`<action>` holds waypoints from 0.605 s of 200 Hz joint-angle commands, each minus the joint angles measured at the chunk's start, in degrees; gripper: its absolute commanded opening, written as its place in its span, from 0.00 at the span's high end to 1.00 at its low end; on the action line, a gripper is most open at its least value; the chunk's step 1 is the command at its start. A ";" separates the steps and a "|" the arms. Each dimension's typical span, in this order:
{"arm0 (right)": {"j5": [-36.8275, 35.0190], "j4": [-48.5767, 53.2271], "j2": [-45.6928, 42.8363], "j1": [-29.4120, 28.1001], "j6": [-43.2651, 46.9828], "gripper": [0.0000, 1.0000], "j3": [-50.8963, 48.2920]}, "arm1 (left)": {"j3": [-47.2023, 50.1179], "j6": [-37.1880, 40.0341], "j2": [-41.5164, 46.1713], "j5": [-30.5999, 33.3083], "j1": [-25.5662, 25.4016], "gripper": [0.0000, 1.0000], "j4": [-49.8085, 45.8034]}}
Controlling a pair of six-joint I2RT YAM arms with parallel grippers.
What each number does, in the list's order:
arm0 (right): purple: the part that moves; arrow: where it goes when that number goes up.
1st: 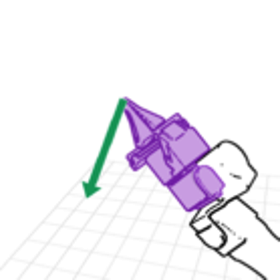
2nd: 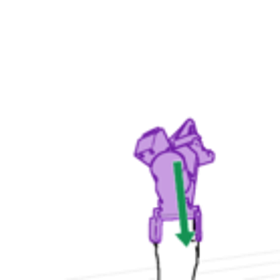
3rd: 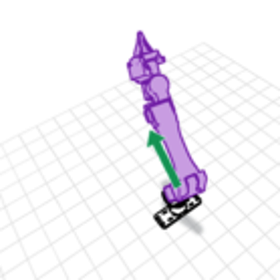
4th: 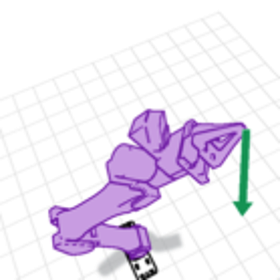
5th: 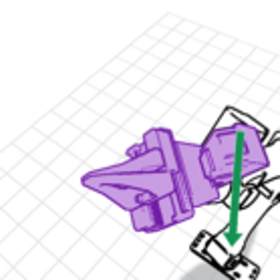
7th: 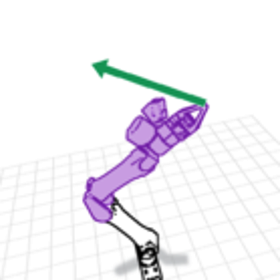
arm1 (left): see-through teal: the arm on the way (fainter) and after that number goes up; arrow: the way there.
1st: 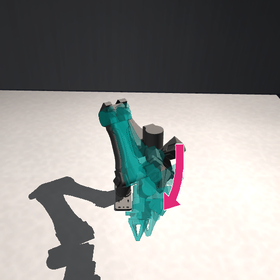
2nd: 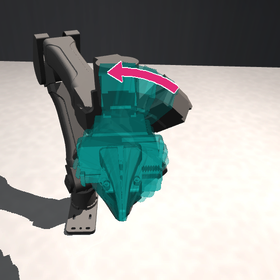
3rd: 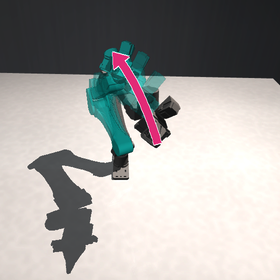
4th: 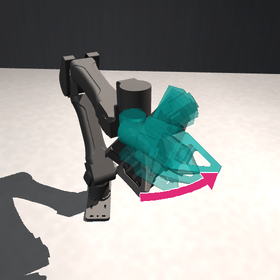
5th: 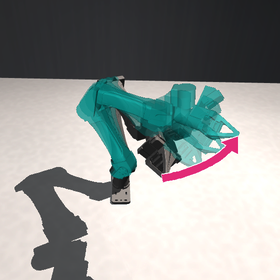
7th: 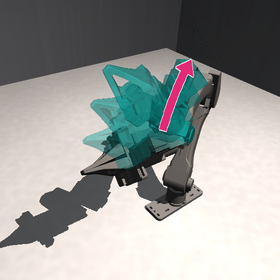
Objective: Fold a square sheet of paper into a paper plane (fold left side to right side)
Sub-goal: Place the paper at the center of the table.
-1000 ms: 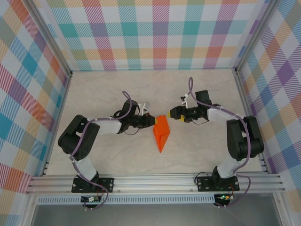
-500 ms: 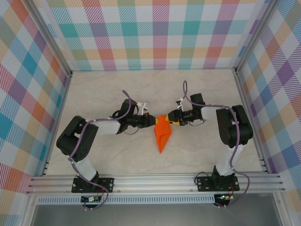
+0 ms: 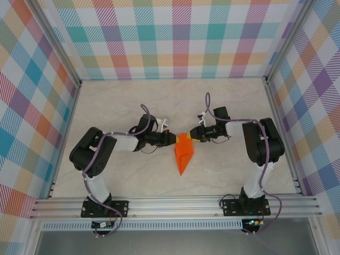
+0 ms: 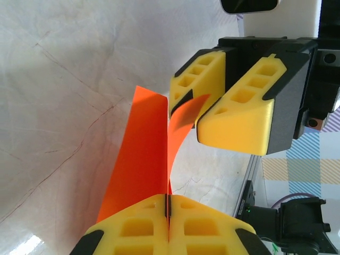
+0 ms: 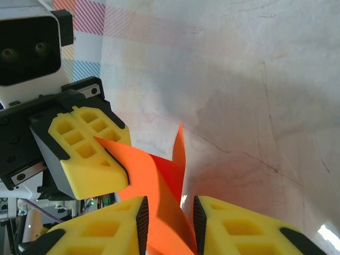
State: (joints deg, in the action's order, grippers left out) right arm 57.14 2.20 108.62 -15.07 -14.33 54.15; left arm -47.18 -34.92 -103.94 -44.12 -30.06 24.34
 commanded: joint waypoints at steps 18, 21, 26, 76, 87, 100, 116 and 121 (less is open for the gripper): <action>-0.59 0.45 -1.19 -0.31 1.30 0.84 -0.54 | -1.97 1.43 -0.32 -0.31 1.05 0.84 -0.96; -0.86 0.61 -1.21 -0.31 1.17 0.85 -0.47 | -2.08 1.78 -0.13 -0.10 1.06 0.80 -1.52; -1.17 0.94 -1.30 -0.32 1.14 0.89 -0.53 | -2.19 2.40 0.25 0.22 1.21 0.74 -2.52; -5.28 6.24 -3.29 -0.57 -1.15 1.00 0.39 | -3.88 13.76 13.42 10.72 1.94 0.34 -23.79; -5.59 8.42 -3.75 -0.74 -1.85 1.00 1.06 | -4.49 16.39 17.27 14.47 1.81 0.26 -29.60; -7.79 11.52 -4.20 -1.18 -3.22 1.00 2.14 | -5.47 20.18 21.77 18.73 0.31 0.22 -36.25; -9.57 15.33 -4.18 -1.78 -4.94 1.00 3.51 | -6.94 24.43 26.52 24.31 -4.30 0.23 -44.06; -10.08 16.31 -4.19 -1.90 -5.38 1.00 3.84 | -7.19 25.17 27.69 25.81 -5.97 0.24 -46.00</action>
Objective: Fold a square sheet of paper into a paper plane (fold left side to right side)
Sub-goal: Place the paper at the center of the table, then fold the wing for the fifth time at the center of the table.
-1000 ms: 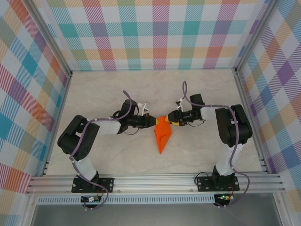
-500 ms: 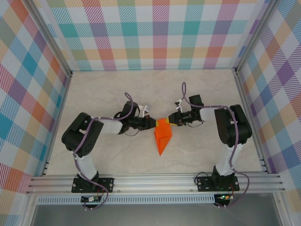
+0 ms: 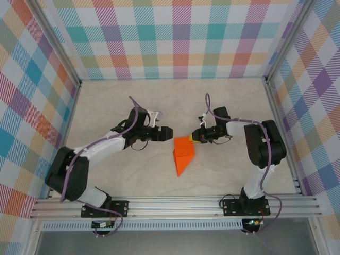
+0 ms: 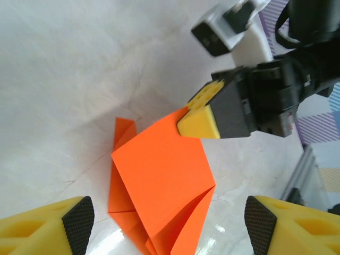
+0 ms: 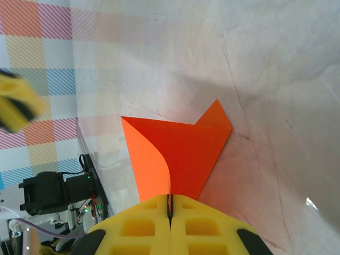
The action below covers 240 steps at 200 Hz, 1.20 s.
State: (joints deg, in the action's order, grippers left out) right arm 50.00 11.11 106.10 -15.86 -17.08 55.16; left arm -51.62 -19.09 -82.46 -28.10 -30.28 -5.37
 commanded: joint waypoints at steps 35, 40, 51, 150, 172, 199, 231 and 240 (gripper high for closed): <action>-4.80 10.39 -1.52 -1.76 -7.75 1.00 4.61 | -3.28 8.24 9.25 18.91 -18.76 0.26 -22.11; -5.08 11.23 -1.37 -2.08 -7.88 1.00 5.16 | -3.31 7.74 9.16 19.97 -20.26 0.26 -22.32; -6.76 13.85 -0.94 -2.87 -7.70 1.00 7.03 | -3.65 6.70 8.12 21.84 -23.77 0.27 -22.11; -10.36 19.61 2.65 -5.28 -11.30 1.00 12.69 | -14.04 6.00 -11.74 41.87 -36.86 0.26 -26.80; -10.45 19.52 3.30 -5.60 -11.30 1.00 12.65 | -15.94 5.50 -15.59 44.49 -37.67 0.30 -27.61; -10.45 19.44 3.67 -5.79 -11.21 1.00 12.61 | -16.82 4.39 -18.66 45.92 -37.83 0.36 -27.39; -10.53 19.38 3.91 -5.76 -11.10 1.00 12.70 | -17.76 3.37 -21.33 48.43 -37.83 0.42 -28.55; -10.42 19.34 4.04 -5.76 -11.04 1.00 12.70 | -17.98 2.92 -22.00 48.29 -37.83 0.45 -28.81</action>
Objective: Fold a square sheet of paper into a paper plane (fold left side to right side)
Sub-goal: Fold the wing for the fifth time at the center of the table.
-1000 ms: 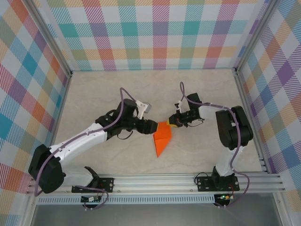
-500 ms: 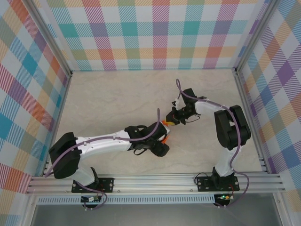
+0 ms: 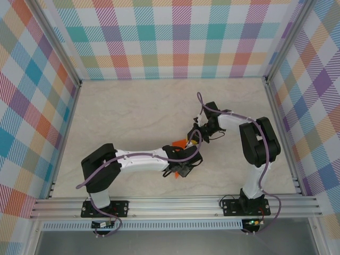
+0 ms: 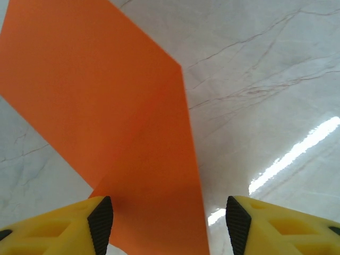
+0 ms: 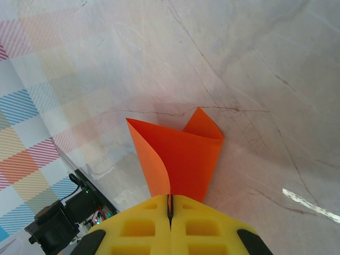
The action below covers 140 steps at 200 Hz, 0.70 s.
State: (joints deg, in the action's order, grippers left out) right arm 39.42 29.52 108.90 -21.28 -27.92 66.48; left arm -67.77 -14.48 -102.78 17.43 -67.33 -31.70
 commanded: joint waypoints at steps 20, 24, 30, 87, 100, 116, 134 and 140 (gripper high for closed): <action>0.11 0.89 1.40 -0.36 -0.12 1.00 1.39 | -1.80 -2.49 -2.62 2.08 -1.04 0.50 -2.66; 0.13 0.89 1.40 -0.39 -0.12 1.00 1.32 | -1.68 -2.56 -2.68 2.01 -1.11 0.50 -2.72; 0.02 0.91 1.48 -0.34 -0.11 1.00 1.29 | -1.58 -2.85 -2.77 2.05 -1.18 0.51 -2.60; -0.88 0.98 2.30 -0.40 0.08 1.00 1.29 | -0.52 -4.00 -3.56 1.19 -1.47 0.60 -2.08; -1.17 0.97 2.43 -0.42 -0.06 1.00 1.20 | -0.60 -4.15 -3.81 0.88 -1.78 0.60 -1.72; -1.69 0.94 2.48 -0.45 -0.16 1.00 1.02 | -1.00 -4.52 -4.26 0.97 -2.26 0.60 -2.05; -1.98 0.90 2.55 -0.50 -0.20 1.00 0.89 | -0.83 -5.39 -4.36 1.10 -2.63 0.60 -2.31; -1.98 0.91 2.54 -0.51 -0.19 1.00 0.85 | -0.62 -5.77 -4.33 0.94 -2.85 0.60 -2.34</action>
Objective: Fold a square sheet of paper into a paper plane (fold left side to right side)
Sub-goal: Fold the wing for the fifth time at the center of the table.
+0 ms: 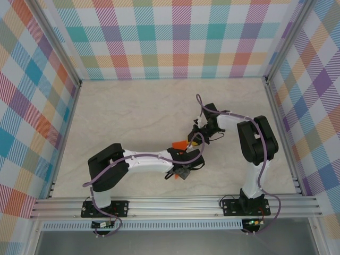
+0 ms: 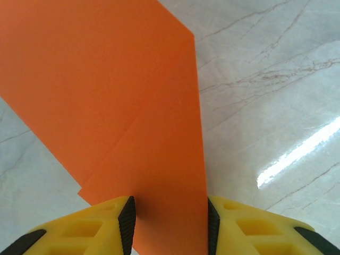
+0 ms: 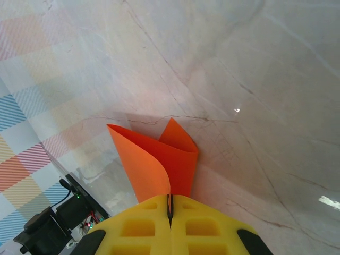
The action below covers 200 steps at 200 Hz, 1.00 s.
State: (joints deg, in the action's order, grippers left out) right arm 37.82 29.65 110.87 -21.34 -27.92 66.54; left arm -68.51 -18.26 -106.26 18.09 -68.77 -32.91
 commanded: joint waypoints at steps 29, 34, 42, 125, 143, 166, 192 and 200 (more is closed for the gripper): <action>-0.39 0.76 0.60 -0.37 -0.20 1.00 0.91 | 0.83 -3.49 -0.79 0.16 -2.06 0.67 -1.36; -0.38 0.76 0.61 -0.37 -0.17 1.00 0.88 | 0.86 -3.68 -0.79 0.19 -2.20 0.67 -1.47; -0.41 0.78 0.58 -0.45 -0.20 1.00 0.87 | 0.91 -3.89 -0.79 0.25 -2.31 0.68 -1.61; -1.18 1.45 -0.13 -0.63 0.11 1.00 0.61 | 2.16 -6.11 -0.62 1.88 -2.29 0.75 -1.91; -1.50 1.47 -0.30 -0.63 -0.09 1.00 0.61 | 2.17 -6.21 -0.92 1.56 -2.33 0.79 -1.66; -1.80 1.24 -0.31 -0.63 -0.44 1.00 0.53 | 2.07 -6.52 -1.47 0.88 -2.26 0.81 -1.47; -2.19 1.36 -0.30 -0.63 -0.49 1.00 0.46 | 2.32 -7.04 -1.54 0.72 -2.33 0.83 -1.50; -2.40 1.42 -0.38 -0.65 -0.46 1.00 0.47 | 2.74 -7.34 -1.41 0.69 -2.24 0.83 -1.16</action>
State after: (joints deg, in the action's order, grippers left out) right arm 36.10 29.69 110.87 -21.50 -27.94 66.54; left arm -66.98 -23.90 -106.74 18.98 -70.37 -33.01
